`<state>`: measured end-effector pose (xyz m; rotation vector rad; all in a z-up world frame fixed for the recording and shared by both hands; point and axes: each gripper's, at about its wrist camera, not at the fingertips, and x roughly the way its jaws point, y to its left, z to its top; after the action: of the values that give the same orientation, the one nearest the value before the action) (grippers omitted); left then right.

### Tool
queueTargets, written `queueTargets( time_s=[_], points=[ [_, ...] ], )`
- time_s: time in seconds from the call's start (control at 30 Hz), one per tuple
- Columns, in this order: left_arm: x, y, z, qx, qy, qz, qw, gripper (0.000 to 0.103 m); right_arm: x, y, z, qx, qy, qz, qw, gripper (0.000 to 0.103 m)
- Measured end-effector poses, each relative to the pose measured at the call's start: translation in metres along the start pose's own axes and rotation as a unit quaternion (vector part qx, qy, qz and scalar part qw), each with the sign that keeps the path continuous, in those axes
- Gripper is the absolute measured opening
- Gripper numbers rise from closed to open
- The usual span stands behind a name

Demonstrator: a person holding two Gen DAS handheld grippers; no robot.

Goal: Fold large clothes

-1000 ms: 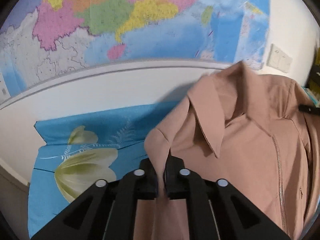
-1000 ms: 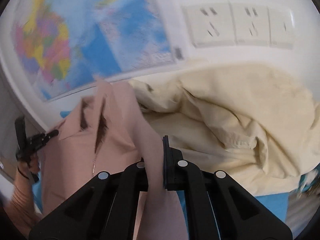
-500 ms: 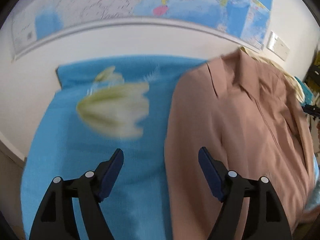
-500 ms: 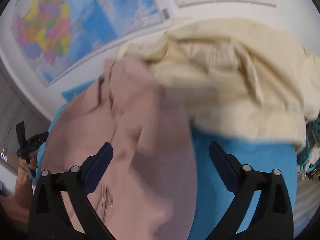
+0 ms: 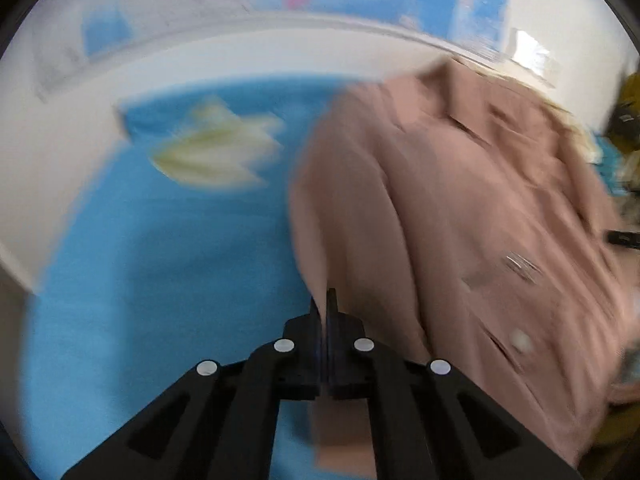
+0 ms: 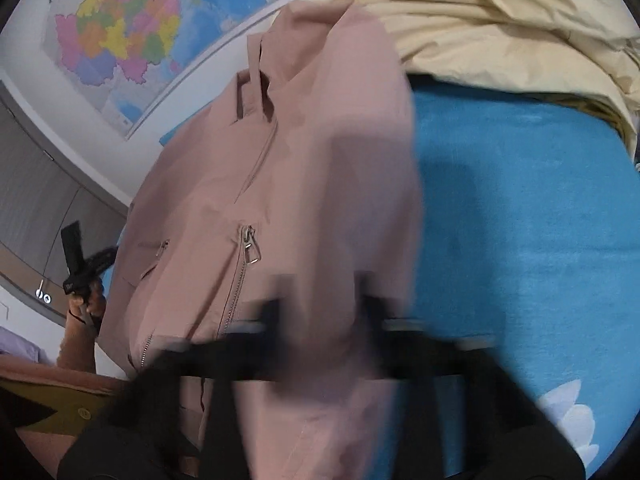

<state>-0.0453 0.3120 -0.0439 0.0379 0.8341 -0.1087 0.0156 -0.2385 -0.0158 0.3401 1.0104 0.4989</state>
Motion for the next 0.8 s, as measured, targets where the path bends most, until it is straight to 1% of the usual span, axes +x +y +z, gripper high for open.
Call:
queueTargets(
  time_s=[0.07,0.1,0.13,0.17,0.2,0.23,0.27,0.3,0.33,0.37,0.4,0.43,0.47,0.5,0.53,0.57,0.6,0.63,0.67,0.7,0.73,0.77,0.8],
  points=[
    [-0.018,0.020,0.022,-0.029,-0.026,0.041,0.9984,0.000,-0.018,-0.004,0.010,0.007,-0.027,-0.014,1.000,0.003],
    [-0.024,0.027,0.031,-0.034,-0.034,0.060,0.9970,0.001,-0.030,-0.008,0.016,0.006,-0.047,-0.023,0.999,0.003],
    [-0.032,0.038,0.040,-0.043,-0.044,0.095,0.9936,0.002,-0.041,-0.014,0.022,0.015,-0.067,-0.034,0.997,0.003],
    [-0.035,0.045,0.049,-0.050,-0.047,0.135,0.9884,0.003,-0.050,-0.024,0.027,0.030,-0.082,-0.037,0.995,0.003],
    [-0.033,0.049,0.055,-0.054,-0.044,0.196,0.9781,0.004,-0.056,-0.036,0.033,0.049,-0.095,-0.037,0.994,0.004],
    [-0.026,0.051,0.058,-0.048,-0.028,0.264,0.9630,0.005,-0.059,-0.046,0.037,0.063,-0.102,-0.049,0.992,0.005],
    [-0.018,0.051,0.059,-0.039,-0.010,0.298,0.9537,0.021,-0.059,-0.057,0.040,0.077,-0.104,-0.076,0.989,0.012],
    [-0.009,0.050,0.058,-0.034,0.009,0.310,0.9501,0.037,-0.055,-0.068,0.042,0.086,-0.099,-0.098,0.987,0.018],
    [-0.005,0.050,0.053,-0.044,0.015,0.283,0.9581,0.039,-0.051,-0.074,0.043,0.093,-0.095,-0.116,0.984,0.026],
    [-0.003,0.047,0.049,-0.053,0.016,0.245,0.9679,0.040,-0.047,-0.081,0.042,0.108,-0.089,-0.145,0.979,0.053],
    [-0.003,0.042,0.043,-0.056,0.018,0.204,0.9773,0.041,-0.045,-0.082,0.041,0.119,-0.088,-0.157,0.976,0.065],
    [-0.005,0.034,0.035,-0.053,0.014,0.160,0.9856,0.044,-0.047,-0.081,0.039,0.122,-0.093,-0.163,0.975,0.066],
    [-0.007,0.027,0.029,-0.049,0.009,0.128,0.9906,0.055,-0.051,-0.077,0.038,0.119,-0.099,-0.171,0.973,0.066],
    [-0.011,0.019,0.020,-0.047,0.004,0.083,0.9954,0.060,-0.062,-0.062,0.036,0.102,-0.122,-0.182,0.970,0.069],
    [-0.014,0.014,0.014,-0.047,0.002,0.057,0.9973,0.060,-0.068,-0.050,0.034,0.085,-0.136,-0.173,0.972,0.070],
    [-0.016,0.006,0.006,-0.042,0.001,0.021,0.9989,0.060,-0.075,-0.031,0.031,0.057,-0.147,-0.149,0.976,0.071],
    [-0.018,0.000,0.001,-0.036,0.001,0.002,0.9993,0.060,-0.077,-0.008,0.027,0.022,-0.146,-0.126,0.981,0.074],
    [-0.020,-0.011,-0.005,-0.025,-0.002,-0.017,0.9995,0.060,-0.075,0.007,0.024,-0.006,-0.136,-0.112,0.984,0.077],
    [-0.020,-0.020,-0.009,-0.015,-0.005,-0.027,0.9995,0.061,-0.066,0.029,0.020,-0.047,-0.114,-0.095,0.988,0.078],
    [-0.021,-0.030,-0.012,-0.003,-0.010,-0.042,0.9991,0.063,-0.058,0.042,0.015,-0.070,-0.100,-0.084,0.989,0.078],
    [-0.021,-0.036,-0.014,0.001,-0.012,-0.051,0.9986,0.065,-0.042,0.056,0.009,-0.092,-0.074,-0.068,0.991,0.078],
    [-0.019,-0.041,-0.014,0.002,-0.012,-0.061,0.9981,0.068,-0.024,0.062,0.005,-0.099,-0.045,-0.063,0.992,0.076],
    [-0.014,-0.047,-0.012,0.002,-0.008,-0.071,0.9975,0.068,-0.007,0.063,0.001,-0.097,-0.021,-0.063,0.993,0.074]
  ],
)
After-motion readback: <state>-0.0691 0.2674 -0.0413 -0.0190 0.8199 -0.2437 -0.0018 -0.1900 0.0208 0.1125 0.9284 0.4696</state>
